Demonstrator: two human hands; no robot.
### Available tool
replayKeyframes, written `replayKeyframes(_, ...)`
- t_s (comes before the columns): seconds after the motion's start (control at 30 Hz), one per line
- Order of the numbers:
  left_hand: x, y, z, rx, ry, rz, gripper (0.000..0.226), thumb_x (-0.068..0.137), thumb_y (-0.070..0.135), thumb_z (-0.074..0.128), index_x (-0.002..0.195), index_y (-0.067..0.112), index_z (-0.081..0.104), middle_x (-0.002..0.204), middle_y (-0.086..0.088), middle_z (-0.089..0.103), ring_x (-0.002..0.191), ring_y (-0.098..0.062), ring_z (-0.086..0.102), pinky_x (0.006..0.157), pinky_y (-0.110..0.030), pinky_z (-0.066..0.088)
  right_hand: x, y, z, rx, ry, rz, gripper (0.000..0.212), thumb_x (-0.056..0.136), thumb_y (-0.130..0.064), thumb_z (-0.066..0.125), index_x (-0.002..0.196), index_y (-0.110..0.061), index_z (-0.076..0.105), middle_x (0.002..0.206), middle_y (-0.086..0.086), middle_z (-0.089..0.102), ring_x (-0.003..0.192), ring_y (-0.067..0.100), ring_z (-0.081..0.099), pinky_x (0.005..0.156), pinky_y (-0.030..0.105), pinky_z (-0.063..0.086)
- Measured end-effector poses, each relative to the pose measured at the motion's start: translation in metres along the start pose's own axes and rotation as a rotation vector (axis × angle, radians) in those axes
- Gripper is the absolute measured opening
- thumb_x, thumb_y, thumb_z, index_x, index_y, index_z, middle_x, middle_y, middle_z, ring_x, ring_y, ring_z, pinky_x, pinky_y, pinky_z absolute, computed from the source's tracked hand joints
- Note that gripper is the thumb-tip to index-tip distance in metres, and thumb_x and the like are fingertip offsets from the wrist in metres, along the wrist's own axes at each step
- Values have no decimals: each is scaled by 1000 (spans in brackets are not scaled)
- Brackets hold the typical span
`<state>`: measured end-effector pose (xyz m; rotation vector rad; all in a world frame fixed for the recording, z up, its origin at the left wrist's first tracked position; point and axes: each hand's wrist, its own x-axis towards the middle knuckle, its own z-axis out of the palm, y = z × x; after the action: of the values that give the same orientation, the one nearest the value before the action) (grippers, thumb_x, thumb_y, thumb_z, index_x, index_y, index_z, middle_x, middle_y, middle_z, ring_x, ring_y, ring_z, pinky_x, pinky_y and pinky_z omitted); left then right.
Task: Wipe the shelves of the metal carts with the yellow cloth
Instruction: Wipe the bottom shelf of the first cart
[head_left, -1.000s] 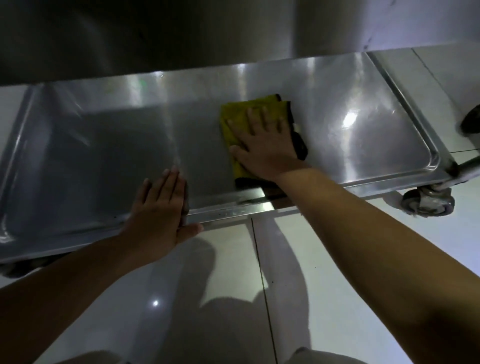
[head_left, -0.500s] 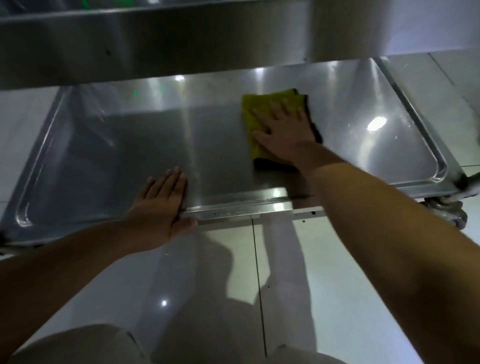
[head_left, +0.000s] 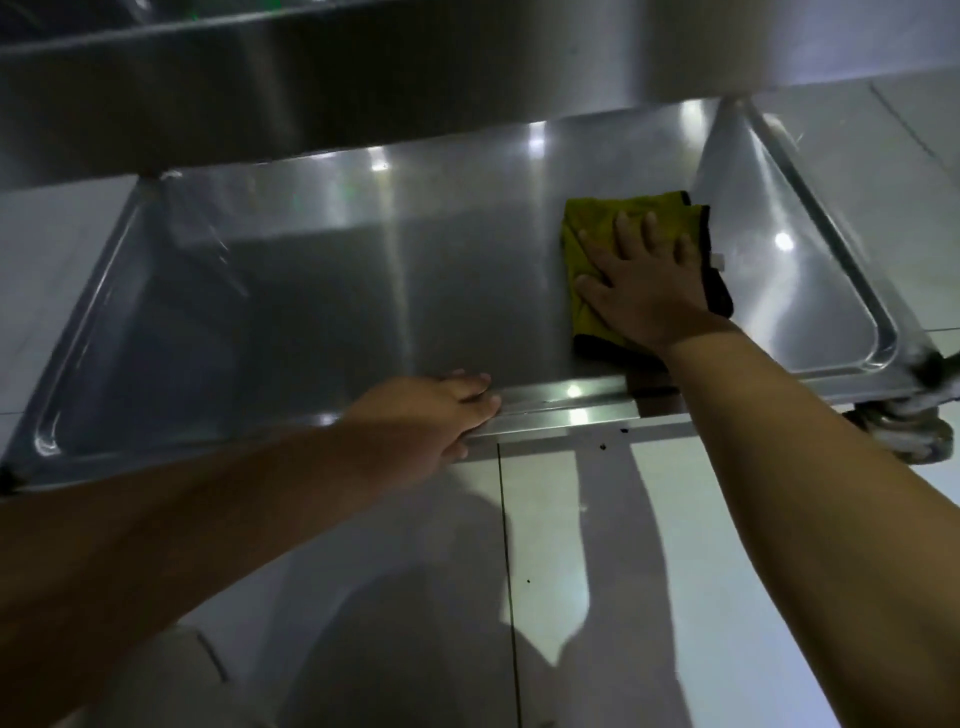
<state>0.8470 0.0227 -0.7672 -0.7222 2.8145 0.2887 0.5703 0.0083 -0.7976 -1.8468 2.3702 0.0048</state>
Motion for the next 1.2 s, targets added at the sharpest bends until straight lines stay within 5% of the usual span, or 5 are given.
replayKeyframes(0.13, -4, -12, 11, -81, -7, -10, 59, 93, 35, 37, 148, 17, 29, 156, -2, 18, 141, -8, 11, 104, -8, -2, 23, -46, 4, -21, -26, -189, 57, 99, -55, 23, 151, -43, 2, 162, 3, -7, 148, 27, -10, 116, 53, -4)
replayKeyframes(0.23, -10, -11, 13, -67, 71, -16, 55, 80, 24, 50, 134, 14, 54, 139, -8, 51, 128, -18, 44, 100, -27, 31, 42, -89, 3, -22, -31, -312, 56, 99, -54, 22, 151, -43, 4, 162, 2, -5, 148, 28, -8, 116, 54, -3)
replayKeyframes(0.47, -14, -4, 27, -132, 194, -100, 70, 82, 1, 65, 144, 19, 39, 152, -1, 29, 138, -12, 20, 110, -29, 20, 63, -145, 4, -25, -50, -436, 55, 99, -54, 20, 151, -42, 5, 162, 0, -6, 148, 28, -8, 117, 52, -3)
replayKeyframes(0.9, -12, -7, 38, 13, 302, -29, 49, 85, 20, 44, 134, 21, 44, 136, -2, 54, 122, -18, 54, 93, -35, 50, 86, 18, -10, 22, 11, -137, 59, 97, -59, 27, 151, -42, 10, 162, -2, 1, 149, 24, -2, 118, 48, 0)
replayKeyframes(1.2, -8, -7, 44, 19, 346, -27, 65, 72, 1, 72, 129, 19, 48, 130, -7, 59, 114, -25, 60, 84, -42, 53, 47, 129, -22, 37, 44, 163, 58, 98, -53, 31, 152, -38, 14, 162, 3, 4, 149, 25, 0, 117, 48, -1)
